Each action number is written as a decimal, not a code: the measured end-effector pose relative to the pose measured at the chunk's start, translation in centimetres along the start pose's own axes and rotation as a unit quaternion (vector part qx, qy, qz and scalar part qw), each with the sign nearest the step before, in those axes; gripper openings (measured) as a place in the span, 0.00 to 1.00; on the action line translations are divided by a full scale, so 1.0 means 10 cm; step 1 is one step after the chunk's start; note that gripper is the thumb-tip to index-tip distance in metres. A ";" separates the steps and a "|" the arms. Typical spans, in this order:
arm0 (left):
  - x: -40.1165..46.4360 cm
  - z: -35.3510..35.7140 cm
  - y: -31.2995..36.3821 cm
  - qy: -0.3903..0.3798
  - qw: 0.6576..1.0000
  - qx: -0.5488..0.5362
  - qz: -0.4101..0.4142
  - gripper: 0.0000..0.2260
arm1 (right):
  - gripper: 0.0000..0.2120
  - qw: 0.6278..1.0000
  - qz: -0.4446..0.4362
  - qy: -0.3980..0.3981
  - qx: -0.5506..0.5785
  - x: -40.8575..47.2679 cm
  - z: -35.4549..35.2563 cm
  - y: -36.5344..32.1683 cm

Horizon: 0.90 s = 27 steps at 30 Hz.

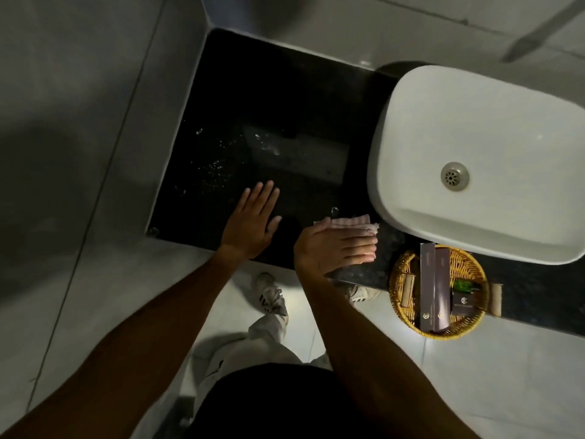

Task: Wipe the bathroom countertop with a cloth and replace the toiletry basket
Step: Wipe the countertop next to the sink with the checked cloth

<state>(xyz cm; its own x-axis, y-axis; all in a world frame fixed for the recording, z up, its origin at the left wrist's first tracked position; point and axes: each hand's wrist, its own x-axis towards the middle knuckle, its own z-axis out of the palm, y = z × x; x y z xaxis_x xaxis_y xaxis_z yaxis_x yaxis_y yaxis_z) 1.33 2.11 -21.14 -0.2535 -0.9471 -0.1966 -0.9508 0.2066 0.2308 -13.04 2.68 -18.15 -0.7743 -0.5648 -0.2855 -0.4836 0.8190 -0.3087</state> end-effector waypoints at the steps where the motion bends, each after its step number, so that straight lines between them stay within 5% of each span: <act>1: 0.00 0.03 -0.01 0.008 1.000 0.006 0.001 0.29 | 0.43 1.000 -0.004 0.016 -0.011 0.03 0.06 -0.02; 9: 0.04 0.07 -0.03 0.004 1.000 0.030 0.002 0.29 | 0.42 0.996 -0.064 0.012 -0.054 0.26 0.22 -0.35; 17: 0.03 0.09 -0.03 0.037 0.999 0.036 0.008 0.29 | 0.39 0.964 -0.252 0.006 -0.086 0.62 0.41 -0.81; 20: 0.05 0.11 -0.05 0.079 0.996 0.034 0.011 0.28 | 0.40 0.921 -0.376 -0.011 -0.103 0.78 0.54 -1.14; 27: 0.05 0.18 -0.06 0.079 0.997 0.012 0.016 0.28 | 0.37 0.731 -0.663 -0.095 -0.132 0.63 0.86 -1.77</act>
<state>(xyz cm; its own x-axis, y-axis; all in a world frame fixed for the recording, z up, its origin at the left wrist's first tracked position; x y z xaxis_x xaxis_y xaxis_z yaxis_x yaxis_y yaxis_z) 1.44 1.94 -23.13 -0.2540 -0.9665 -0.0376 -0.9472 0.2407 0.2116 -5.87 -16.27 -22.25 0.5041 -0.8633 -0.0234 -0.8389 -0.4831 -0.2505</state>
